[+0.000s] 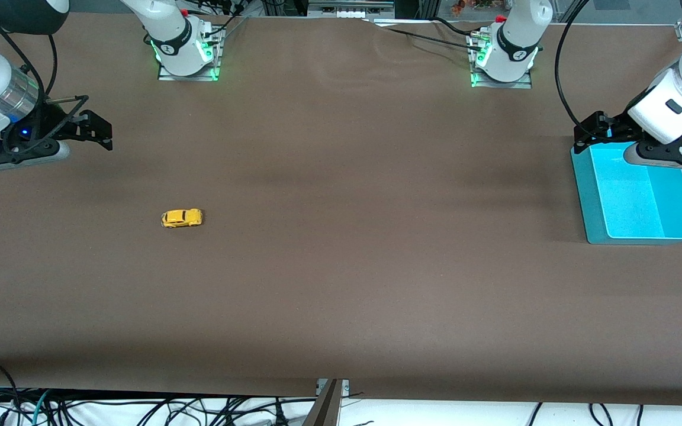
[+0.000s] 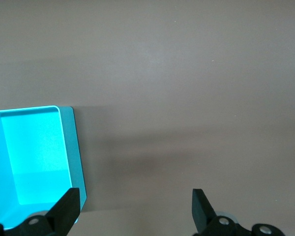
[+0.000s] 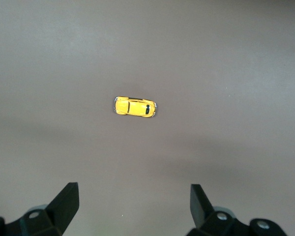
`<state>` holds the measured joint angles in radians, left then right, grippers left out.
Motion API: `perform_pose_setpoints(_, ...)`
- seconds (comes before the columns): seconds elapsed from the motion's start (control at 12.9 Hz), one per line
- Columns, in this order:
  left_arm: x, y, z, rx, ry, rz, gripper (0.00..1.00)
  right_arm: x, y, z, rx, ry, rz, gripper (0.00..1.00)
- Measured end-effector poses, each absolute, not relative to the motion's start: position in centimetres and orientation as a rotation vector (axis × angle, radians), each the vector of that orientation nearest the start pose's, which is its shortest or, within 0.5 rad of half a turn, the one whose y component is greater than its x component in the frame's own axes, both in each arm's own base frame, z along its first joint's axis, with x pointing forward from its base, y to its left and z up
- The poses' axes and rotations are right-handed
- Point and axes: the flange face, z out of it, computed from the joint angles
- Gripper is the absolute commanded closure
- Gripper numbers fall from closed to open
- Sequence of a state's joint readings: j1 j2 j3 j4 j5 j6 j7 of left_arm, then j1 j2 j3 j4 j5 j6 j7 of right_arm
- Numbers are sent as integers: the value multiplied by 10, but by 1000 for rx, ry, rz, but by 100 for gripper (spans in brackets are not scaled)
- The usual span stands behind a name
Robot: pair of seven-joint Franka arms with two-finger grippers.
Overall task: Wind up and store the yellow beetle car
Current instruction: 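Move the right gripper over the yellow toy car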
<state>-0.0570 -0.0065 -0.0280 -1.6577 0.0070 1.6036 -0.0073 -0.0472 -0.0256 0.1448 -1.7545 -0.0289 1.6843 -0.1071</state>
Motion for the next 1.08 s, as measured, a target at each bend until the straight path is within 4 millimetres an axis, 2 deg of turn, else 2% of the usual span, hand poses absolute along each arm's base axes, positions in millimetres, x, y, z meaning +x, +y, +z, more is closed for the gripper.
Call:
perform_pose_setpoints(0.15, 551, -46, 590, -3129, 122, 74, 0, 547, 52, 560, -3155, -330, 76, 0)
perform_pose_setpoints(0.31, 550, -46, 589, -3129, 122, 81, 0, 546, 51, 547, -3149, -364, 123, 0)
perform_pose_setpoints(0.46, 550, -46, 589, -3128, 122, 90, 0, 546, 53, 513, -3118, -500, 193, 0)
perform_pose_setpoints(0.62, 549, -46, 589, -3128, 122, 91, 0, 551, 57, 471, -3060, -711, 215, 0)
perform_pose_setpoints(0.85, 549, -46, 589, -3128, 123, 92, 0, 561, 59, 408, -2876, -1167, 221, 0)
perform_pose_setpoints(1.08, 550, -47, 591, -3128, 124, 87, 0, 577, 60, 350, -2590, -1653, 173, 0)
